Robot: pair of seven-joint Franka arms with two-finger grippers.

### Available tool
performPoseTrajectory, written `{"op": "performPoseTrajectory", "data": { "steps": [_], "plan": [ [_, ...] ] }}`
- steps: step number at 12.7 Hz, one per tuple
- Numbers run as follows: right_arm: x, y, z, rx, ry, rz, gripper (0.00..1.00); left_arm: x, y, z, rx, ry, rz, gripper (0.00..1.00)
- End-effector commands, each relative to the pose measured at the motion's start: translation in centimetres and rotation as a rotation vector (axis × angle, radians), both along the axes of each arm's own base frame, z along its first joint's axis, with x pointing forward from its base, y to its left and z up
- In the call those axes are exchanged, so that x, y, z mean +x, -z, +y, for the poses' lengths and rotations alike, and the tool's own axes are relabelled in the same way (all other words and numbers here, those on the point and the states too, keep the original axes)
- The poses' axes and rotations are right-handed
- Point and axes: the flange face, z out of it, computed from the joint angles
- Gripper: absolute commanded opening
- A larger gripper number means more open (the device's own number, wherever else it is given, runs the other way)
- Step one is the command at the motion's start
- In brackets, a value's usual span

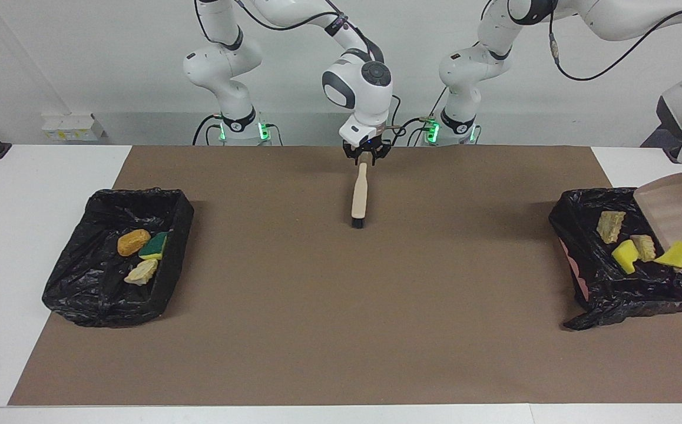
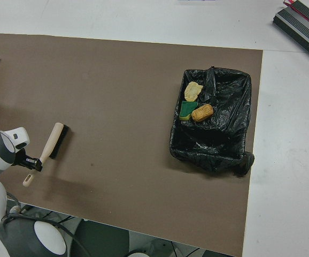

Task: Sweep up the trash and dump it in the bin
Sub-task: 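Tip the dustpan into the bin near the left gripper, then lower the brush onto the table and release it with the right gripper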

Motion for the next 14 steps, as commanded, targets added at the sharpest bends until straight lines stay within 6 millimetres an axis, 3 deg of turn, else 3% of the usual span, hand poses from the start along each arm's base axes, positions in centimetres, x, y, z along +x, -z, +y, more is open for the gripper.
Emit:
{"op": "performPoseTrajectory", "data": {
  "steps": [1, 5, 8, 10, 12, 14],
  "plan": [
    [2.6, -5.9, -3.5, 0.012, 0.078, -0.071, 1.00, -1.1, -1.5, -1.7, 0.169, -0.053, -0.055, 0.00],
    [5.8, -13.9, -9.9, -0.026, 0.173, -0.083, 1.00, -0.6, -3.7, -6.7, 0.180, -0.040, -0.080, 0.00],
    [10.0, -19.7, -17.3, -0.014, 0.240, -0.095, 1.00, -0.1, -4.4, -9.5, 0.013, -0.041, -0.145, 0.00],
    [11.9, -21.8, -21.9, -0.001, 0.225, -0.100, 1.00, 0.1, -4.2, -10.6, -0.105, -0.052, -0.171, 0.00],
    [13.5, -22.8, -26.2, 0.018, 0.205, -0.109, 1.00, 0.4, -3.3, -11.6, -0.263, -0.074, -0.205, 0.00],
    [15.0, -25.0, -29.5, 0.045, 0.232, -0.142, 1.00, 0.4, -2.0, -12.6, -0.460, -0.128, -0.250, 0.00]
  ]
}}
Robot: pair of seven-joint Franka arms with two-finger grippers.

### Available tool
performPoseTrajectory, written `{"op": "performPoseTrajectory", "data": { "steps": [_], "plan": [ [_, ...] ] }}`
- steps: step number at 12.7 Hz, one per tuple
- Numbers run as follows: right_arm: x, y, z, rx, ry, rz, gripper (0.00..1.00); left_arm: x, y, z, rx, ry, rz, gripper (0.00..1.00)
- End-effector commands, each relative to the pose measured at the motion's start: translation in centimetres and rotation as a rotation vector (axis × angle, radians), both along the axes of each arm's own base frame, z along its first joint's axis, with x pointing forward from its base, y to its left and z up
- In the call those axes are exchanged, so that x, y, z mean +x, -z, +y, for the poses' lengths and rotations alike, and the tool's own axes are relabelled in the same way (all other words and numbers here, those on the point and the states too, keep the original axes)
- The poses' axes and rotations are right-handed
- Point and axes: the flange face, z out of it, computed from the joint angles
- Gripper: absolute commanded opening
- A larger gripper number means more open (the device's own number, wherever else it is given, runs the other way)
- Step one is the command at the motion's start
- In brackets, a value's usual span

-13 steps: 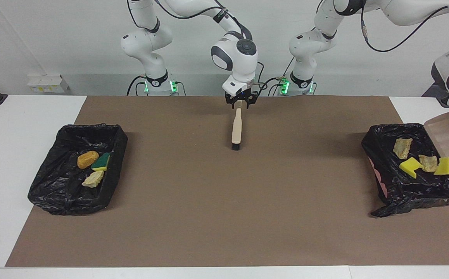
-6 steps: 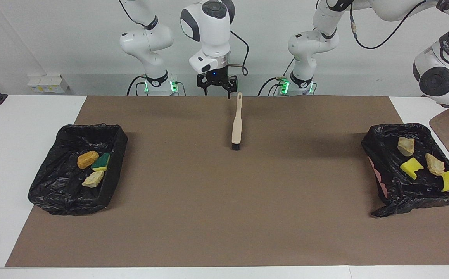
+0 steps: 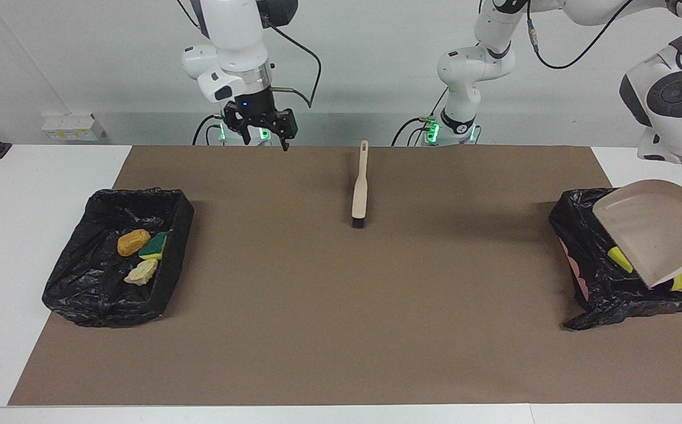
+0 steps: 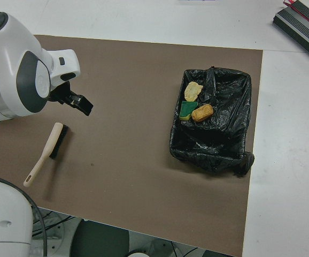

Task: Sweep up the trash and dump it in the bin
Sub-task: 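Lower the brush onto the table and release it with the right gripper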

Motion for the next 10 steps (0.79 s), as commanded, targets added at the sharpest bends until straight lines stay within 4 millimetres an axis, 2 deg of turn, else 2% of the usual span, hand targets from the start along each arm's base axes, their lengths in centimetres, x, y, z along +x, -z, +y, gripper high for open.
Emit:
{"op": "performPoseTrajectory", "data": {
  "steps": [1, 4, 5, 7, 8, 9, 10],
  "plan": [
    [1.2, -2.1, -3.1, 0.015, 0.020, -0.020, 1.00, -0.1, 0.6, -0.6, -0.229, -0.098, -0.102, 0.00],
    [2.4, -3.3, -6.0, 0.007, 0.033, -0.049, 1.00, -0.2, 3.3, -1.9, -0.390, -0.230, -0.159, 0.00],
    [3.0, -4.5, -7.8, 0.001, 0.021, -0.068, 1.00, -0.3, 4.4, -2.9, -0.443, -0.286, -0.176, 0.00],
    [4.3, -5.5, -9.6, -0.005, -0.001, -0.041, 1.00, 0.1, 7.5, -4.5, -0.543, -0.476, -0.212, 0.00],
    [5.1, -6.1, -10.6, -0.007, 0.005, -0.016, 1.00, 0.3, 9.8, -7.2, -0.574, -0.557, -0.213, 0.00],
    [5.7, -6.1, -11.5, -0.017, 0.008, 0.021, 1.00, 0.7, 11.3, -9.1, -0.591, -0.650, -0.239, 0.00],
    [6.1, -6.4, -11.9, -0.035, -0.010, 0.031, 1.00, 1.0, 12.5, -12.1, -0.601, -0.704, -0.254, 0.00]
  ]
}}
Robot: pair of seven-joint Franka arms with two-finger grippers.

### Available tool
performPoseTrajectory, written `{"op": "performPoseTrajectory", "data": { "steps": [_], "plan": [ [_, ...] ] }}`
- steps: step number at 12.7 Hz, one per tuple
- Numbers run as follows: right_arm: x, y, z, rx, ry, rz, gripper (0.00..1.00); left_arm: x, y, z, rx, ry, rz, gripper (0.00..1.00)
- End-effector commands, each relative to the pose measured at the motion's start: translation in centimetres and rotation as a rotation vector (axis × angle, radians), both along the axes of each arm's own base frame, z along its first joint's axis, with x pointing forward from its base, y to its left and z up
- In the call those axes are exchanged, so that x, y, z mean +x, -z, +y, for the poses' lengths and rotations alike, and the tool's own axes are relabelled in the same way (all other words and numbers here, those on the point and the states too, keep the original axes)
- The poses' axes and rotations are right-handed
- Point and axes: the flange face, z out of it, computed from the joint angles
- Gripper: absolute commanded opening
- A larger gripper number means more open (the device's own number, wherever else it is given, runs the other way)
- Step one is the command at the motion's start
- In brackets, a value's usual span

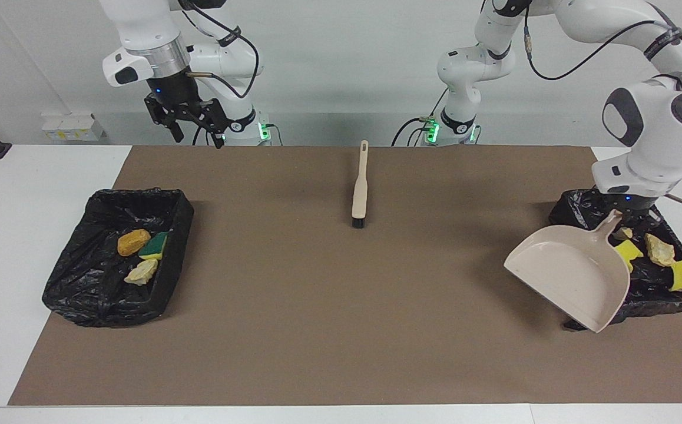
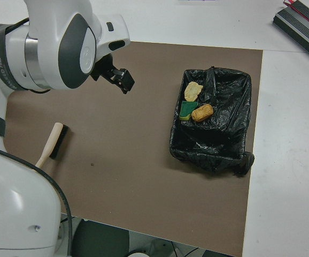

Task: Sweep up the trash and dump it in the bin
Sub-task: 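Lower the brush onto the table and release it with the right gripper, then bring the empty dustpan to the table center and release it with the left gripper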

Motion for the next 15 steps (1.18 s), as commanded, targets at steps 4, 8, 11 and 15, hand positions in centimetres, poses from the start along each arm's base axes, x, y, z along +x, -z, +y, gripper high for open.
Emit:
{"op": "performPoseTrajectory", "data": {
  "steps": [4, 8, 11, 15],
  "plan": [
    [2.2, -0.6, -1.4, -0.047, -0.066, 0.020, 1.00, 1.0, 5.5, -16.5, -0.112, -0.367, -0.075, 0.00],
    [2.7, -0.8, -2.2, -0.054, -0.054, -0.012, 1.00, -0.9, 6.4, -28.9, -0.222, -0.543, -0.082, 0.00],
    [2.6, -0.9, -3.0, -0.061, -0.064, -0.004, 1.00, -2.6, 9.5, -37.9, -0.218, -0.620, -0.052, 0.00],
    [2.9, -0.6, -3.0, -0.089, -0.104, -0.003, 1.00, -2.5, 10.9, -43.4, -0.209, -0.712, -0.072, 0.15]
  ]
}}
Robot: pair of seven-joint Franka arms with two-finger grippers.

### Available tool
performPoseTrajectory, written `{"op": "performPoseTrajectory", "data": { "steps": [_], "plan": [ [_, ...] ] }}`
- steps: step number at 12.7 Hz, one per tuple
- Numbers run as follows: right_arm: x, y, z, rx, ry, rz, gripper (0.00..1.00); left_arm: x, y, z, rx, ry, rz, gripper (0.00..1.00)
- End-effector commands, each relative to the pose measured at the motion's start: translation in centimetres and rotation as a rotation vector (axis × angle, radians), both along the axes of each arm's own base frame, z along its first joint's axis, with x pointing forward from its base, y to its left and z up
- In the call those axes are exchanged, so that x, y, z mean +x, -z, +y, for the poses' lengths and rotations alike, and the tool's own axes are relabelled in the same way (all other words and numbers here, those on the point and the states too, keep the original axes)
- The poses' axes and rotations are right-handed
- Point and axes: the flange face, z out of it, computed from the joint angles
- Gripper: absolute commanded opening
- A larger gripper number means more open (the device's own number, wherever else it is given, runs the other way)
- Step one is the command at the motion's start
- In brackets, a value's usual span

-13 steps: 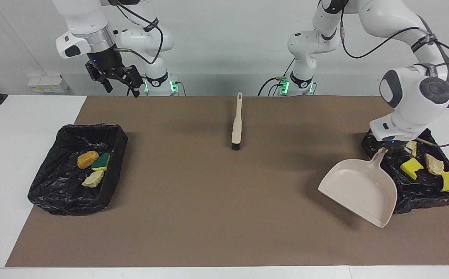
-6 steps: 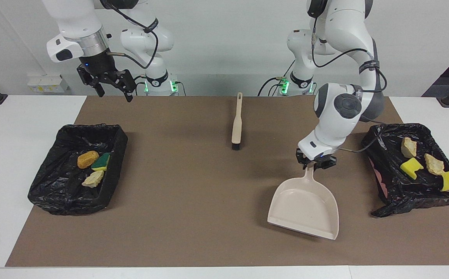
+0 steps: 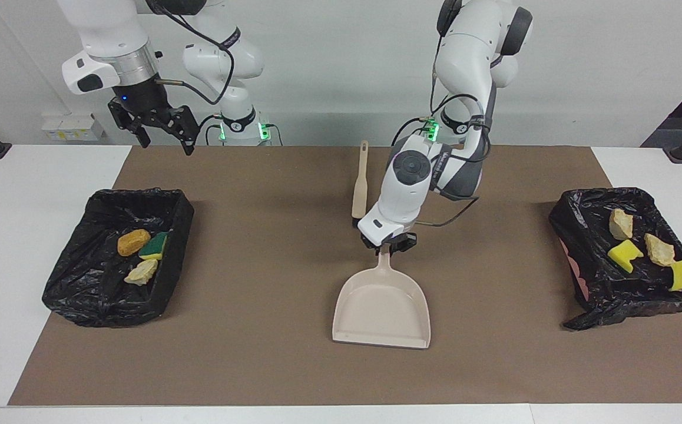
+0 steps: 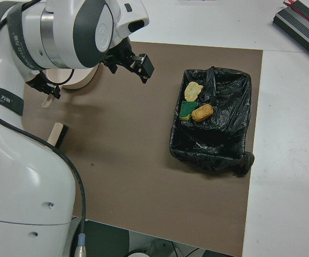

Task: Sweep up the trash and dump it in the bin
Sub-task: 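Bring the empty dustpan to the table center and release it with the left gripper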

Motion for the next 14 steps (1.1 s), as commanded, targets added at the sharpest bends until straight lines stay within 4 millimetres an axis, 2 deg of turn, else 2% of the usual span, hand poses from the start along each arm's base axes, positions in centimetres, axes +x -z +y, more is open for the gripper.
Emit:
{"op": "performPoseTrajectory", "data": {
  "steps": [1, 2, 3, 4, 6, 9, 10, 11, 14],
  "plan": [
    [0.5, -0.2, -0.1, -0.010, -0.034, -0.006, 1.00, 1.8, -2.5, 0.9, -0.013, -0.040, -0.033, 0.70],
    [0.5, -0.2, 0.2, 0.003, -0.036, -0.007, 1.00, 2.1, -4.2, 2.2, -0.007, -0.074, -0.044, 1.00],
    [0.4, -0.2, 0.1, 0.009, -0.035, -0.008, 1.00, 2.4, -6.0, 3.5, -0.009, -0.090, -0.055, 1.00],
    [0.5, -0.2, 0.1, 0.011, -0.026, -0.007, 1.00, 3.1, -7.7, 5.6, -0.013, -0.116, -0.062, 1.00],
    [0.4, -0.2, 0.2, 0.011, -0.025, -0.007, 1.00, 3.4, -10.2, 7.8, -0.012, -0.141, -0.071, 1.00],
    [0.4, -0.2, 0.2, 0.011, -0.025, -0.008, 1.00, 4.9, -14.8, 14.5, -0.023, -0.149, -0.108, 1.00],
    [0.4, -0.1, 0.2, 0.014, -0.023, -0.007, 1.00, 4.9, -16.8, 17.2, -0.030, -0.124, -0.117, 1.00],
    [0.4, -0.1, 0.2, 0.014, -0.023, -0.007, 1.00, 5.0, -18.1, 20.8, -0.024, -0.100, -0.102, 1.00],
    [0.4, -0.2, 0.2, 0.015, -0.008, -0.010, 1.00, 3.5, -22.5, 28.1, -0.015, -0.029, -0.090, 1.00]
  ]
}}
